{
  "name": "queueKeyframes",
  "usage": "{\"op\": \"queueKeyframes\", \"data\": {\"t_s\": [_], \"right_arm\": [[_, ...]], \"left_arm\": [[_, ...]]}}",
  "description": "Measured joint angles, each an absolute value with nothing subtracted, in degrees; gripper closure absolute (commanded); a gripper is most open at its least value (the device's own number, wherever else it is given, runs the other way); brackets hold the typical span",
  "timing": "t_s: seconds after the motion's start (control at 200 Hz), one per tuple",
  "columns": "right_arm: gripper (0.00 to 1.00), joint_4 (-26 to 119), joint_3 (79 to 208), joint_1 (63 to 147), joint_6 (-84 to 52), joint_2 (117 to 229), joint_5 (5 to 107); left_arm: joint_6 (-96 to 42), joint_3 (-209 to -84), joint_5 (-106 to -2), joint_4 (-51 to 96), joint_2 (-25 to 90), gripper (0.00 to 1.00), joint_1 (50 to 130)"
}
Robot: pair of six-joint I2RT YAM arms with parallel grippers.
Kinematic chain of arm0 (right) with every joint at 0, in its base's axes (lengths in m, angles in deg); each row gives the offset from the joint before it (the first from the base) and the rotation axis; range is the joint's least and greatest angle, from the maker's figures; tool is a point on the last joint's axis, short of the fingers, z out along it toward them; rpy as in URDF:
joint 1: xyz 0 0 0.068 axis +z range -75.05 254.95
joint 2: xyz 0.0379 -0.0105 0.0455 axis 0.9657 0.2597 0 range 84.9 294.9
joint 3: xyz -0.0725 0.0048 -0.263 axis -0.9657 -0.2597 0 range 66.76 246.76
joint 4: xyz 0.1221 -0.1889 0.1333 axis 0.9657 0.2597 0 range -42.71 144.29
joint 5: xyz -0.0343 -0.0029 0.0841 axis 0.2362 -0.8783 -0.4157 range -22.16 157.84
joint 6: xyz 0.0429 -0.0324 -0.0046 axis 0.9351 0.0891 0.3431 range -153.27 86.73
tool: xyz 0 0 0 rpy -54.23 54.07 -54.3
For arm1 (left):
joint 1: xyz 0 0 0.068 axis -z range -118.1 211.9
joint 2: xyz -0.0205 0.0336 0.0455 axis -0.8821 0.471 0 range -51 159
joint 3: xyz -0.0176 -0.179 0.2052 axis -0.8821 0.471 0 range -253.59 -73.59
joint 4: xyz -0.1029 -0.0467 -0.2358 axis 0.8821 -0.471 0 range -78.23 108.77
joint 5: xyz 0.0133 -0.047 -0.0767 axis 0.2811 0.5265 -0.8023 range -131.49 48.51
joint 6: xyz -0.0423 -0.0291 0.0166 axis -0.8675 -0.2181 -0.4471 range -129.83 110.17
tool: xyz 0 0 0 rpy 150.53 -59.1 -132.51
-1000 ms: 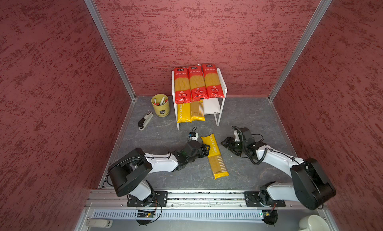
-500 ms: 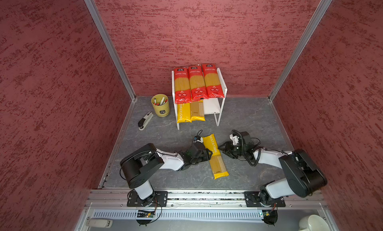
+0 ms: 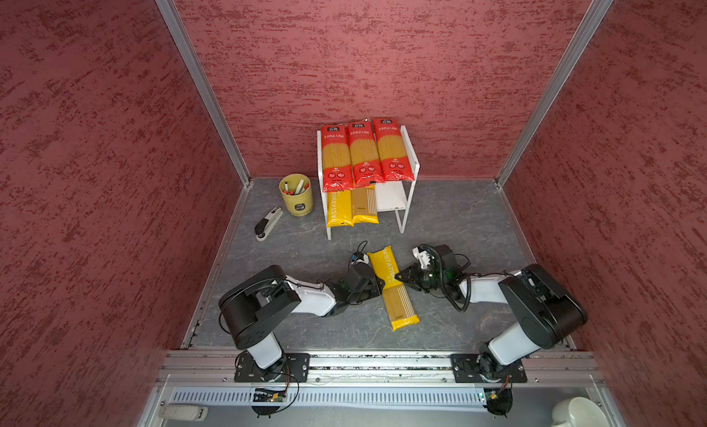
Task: Arrange pasta packages on shelves
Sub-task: Pick up the pasta bag from the center of the table.
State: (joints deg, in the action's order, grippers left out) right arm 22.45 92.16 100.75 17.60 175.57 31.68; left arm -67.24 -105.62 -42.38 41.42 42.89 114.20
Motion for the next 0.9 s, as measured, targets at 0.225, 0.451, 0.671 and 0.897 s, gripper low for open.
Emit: {"op": "queueKeyframes", "data": {"t_s": [0.225,0.451,0.671,0.897], "right_arm": [[1.00,19.48,90.20,101.38,18.52,173.10,30.80],[1.00,20.22,89.19,101.38,18.49,165.30,30.87],[1.00,26.34,91.55,101.36,15.57,155.70,30.63],[1.00,31.87,97.54,101.30,13.99,149.87,30.02]], "left_arm": [[-66.21,-104.27,-42.53,40.79,35.52,0.69,113.85],[-65.25,-99.88,-42.75,39.91,23.46,0.55,110.46],[-61.99,-99.53,-43.82,36.28,14.06,0.38,107.44],[-59.50,-95.37,-49.85,41.31,8.47,0.19,102.24]]}}
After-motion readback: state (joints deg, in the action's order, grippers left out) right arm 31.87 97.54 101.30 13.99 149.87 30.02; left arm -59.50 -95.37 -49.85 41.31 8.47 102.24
